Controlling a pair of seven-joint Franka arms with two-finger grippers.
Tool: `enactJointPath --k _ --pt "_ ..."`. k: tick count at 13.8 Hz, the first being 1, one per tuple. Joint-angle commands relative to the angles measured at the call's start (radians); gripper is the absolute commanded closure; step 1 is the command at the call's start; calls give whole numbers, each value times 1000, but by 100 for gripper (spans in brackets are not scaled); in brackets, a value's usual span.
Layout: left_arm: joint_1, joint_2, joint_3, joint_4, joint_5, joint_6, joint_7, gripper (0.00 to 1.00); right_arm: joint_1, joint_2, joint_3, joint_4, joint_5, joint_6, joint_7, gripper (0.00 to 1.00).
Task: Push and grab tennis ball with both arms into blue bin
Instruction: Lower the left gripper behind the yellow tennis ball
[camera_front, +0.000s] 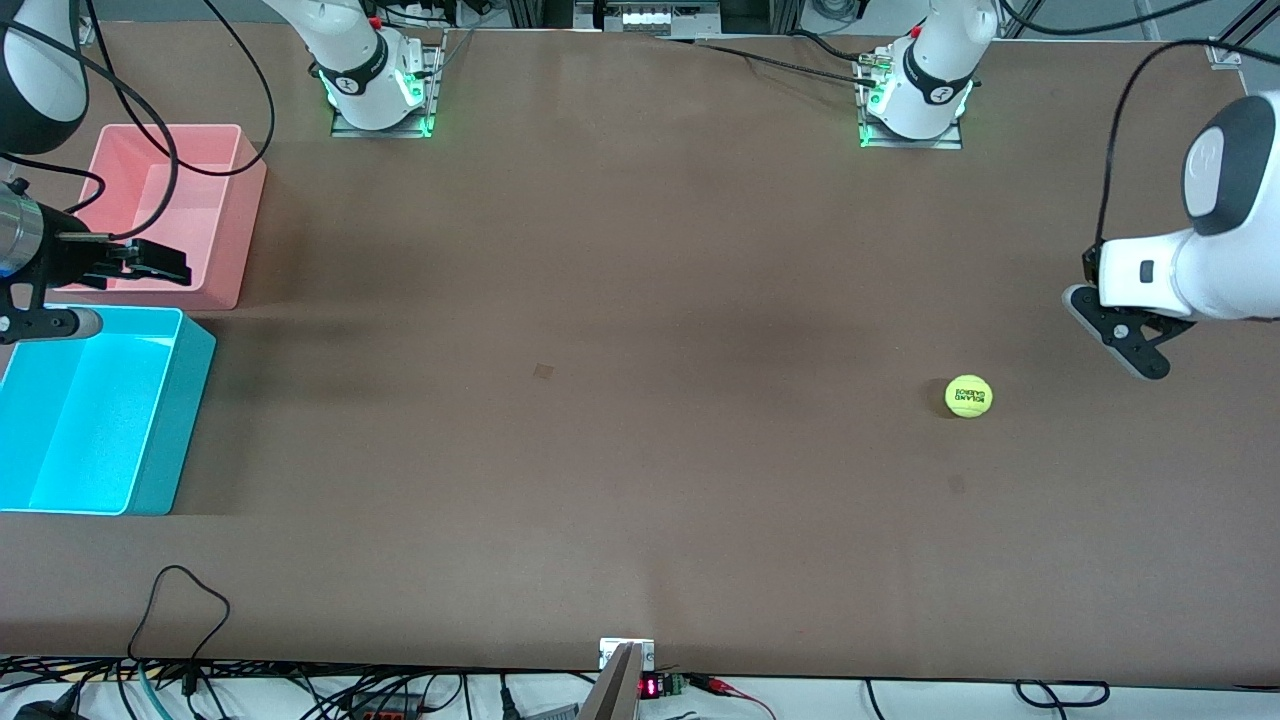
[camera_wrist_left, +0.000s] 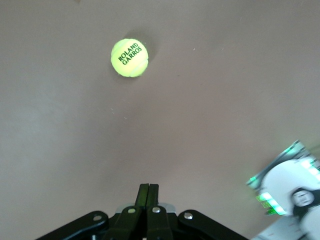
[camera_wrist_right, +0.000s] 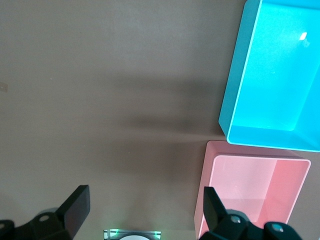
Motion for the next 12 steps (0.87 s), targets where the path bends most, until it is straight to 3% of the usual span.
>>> enactJointPath --k 1,8,12 --pt "13 2 -4 -53 42 95 169 100 4 -5 1 -4 -16 -12 -6 0" --pt "78 31 -4 -279 61 462 436 100 6 -5 3 -4 -16 -16 -4 0" --pt "95 119 -6 -285 61 600 585 100 7 -5 3 -4 -16 -16 -4 0"
